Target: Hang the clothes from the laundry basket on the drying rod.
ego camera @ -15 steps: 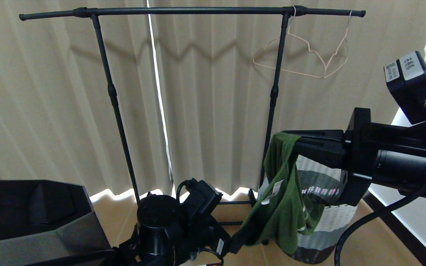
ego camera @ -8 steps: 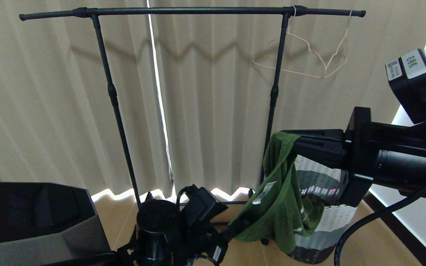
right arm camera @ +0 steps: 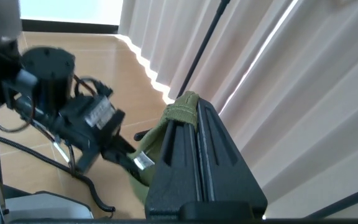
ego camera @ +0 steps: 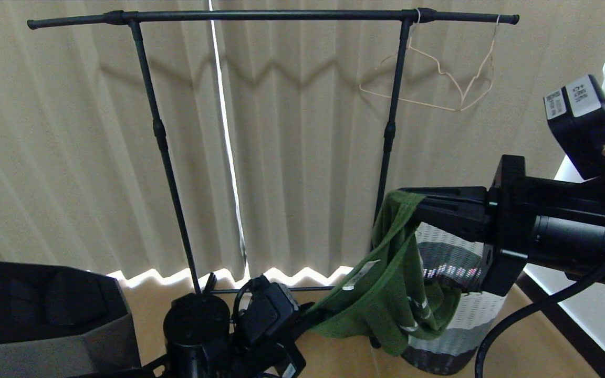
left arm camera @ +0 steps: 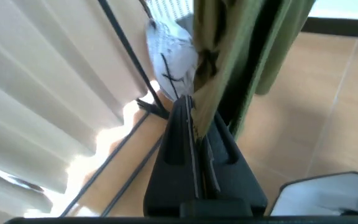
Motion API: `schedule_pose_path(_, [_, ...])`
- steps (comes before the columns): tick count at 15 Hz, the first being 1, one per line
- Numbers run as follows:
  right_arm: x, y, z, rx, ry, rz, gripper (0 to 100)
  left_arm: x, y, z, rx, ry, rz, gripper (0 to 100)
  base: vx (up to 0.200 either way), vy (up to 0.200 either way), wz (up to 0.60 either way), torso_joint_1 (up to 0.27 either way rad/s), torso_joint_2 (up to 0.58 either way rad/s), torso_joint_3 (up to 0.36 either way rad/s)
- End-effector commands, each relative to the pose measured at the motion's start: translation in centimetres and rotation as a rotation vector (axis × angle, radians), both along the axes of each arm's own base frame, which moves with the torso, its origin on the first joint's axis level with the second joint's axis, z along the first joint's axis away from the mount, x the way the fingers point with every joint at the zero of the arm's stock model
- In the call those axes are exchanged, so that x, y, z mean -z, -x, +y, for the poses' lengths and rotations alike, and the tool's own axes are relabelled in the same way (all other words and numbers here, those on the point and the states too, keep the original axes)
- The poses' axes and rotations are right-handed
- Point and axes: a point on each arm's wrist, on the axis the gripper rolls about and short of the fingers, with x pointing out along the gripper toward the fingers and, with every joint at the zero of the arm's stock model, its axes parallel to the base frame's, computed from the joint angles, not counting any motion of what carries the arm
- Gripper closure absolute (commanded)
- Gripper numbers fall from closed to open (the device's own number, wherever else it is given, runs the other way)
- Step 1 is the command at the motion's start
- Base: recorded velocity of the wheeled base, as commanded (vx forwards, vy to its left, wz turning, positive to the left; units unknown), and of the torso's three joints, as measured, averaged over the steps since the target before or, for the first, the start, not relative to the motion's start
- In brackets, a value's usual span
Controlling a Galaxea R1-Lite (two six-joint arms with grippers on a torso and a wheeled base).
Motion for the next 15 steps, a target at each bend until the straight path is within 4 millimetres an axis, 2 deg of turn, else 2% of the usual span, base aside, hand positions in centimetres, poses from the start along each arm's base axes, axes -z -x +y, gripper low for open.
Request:
schedule_pose_path(1, [0.1, 0.0, 0.0, 0.0, 0.003, 0.002, 100, -2.8, 0.1, 1.3, -0.029, 0.065, -0.067, 100, 0.0, 0.0, 0.0, 0.0, 0.0, 0.0])
schedule_pose_path(2, [0.3, 0.0, 0.0, 0.0, 0.007, 0.008, 100, -4.8, 0.1, 2.3, -0.057, 0.114, -0.12, 100, 0.0, 0.0, 0.0, 0.0, 0.0, 0.0])
schedule_pose_path(4, [0.7, -0.4, 0.3, 0.0, 0.017, 0.02, 100, -7.6, 0.4, 4.5, -0.109, 0.117, -0.13, 100, 0.0, 0.0, 0.0, 0.0, 0.0, 0.0])
schedule_pose_path(5, [1.0, -0.8, 0.7, 0.0, 0.026, 0.03, 100, -9.7, 0.9, 5.8, -0.14, 0.12, -0.133, 100, 0.0, 0.0, 0.0, 0.0, 0.0, 0.0])
schedule_pose_path(6, [1.1, -1.0, 0.8, 0.001, 0.031, 0.034, 100, -10.8, 1.1, 6.4, -0.152, 0.122, -0.135, 100, 0.0, 0.0, 0.0, 0.0, 0.0, 0.0])
schedule_pose_path(8, [1.1, -1.5, 1.2, 0.003, 0.033, 0.036, 100, -15.2, 2.7, 8.4, -0.18, 0.141, -0.16, 100, 0.0, 0.0, 0.0, 0.0, 0.0, 0.0])
schedule_pose_path(10, [0.3, -1.7, 1.3, 0.006, 0.014, 0.015, 100, -18.6, 4.2, 9.7, -0.169, 0.173, -0.167, 100, 0.0, 0.0, 0.0, 0.0, 0.0, 0.0])
schedule_pose_path(12, [-0.7, -2.5, 0.4, 0.055, -0.007, -0.012, 100, -20.7, 4.9, 10.2, -0.161, 0.2, -0.183, 100, 0.0, 0.0, 0.0, 0.0, 0.0, 0.0])
schedule_pose_path(15, [-0.8, -3.6, -1.6, 0.149, -0.008, -0.015, 100, -21.0, 5.4, 10.4, -0.147, 0.209, -0.195, 100, 0.0, 0.0, 0.0, 0.0, 0.0, 0.0])
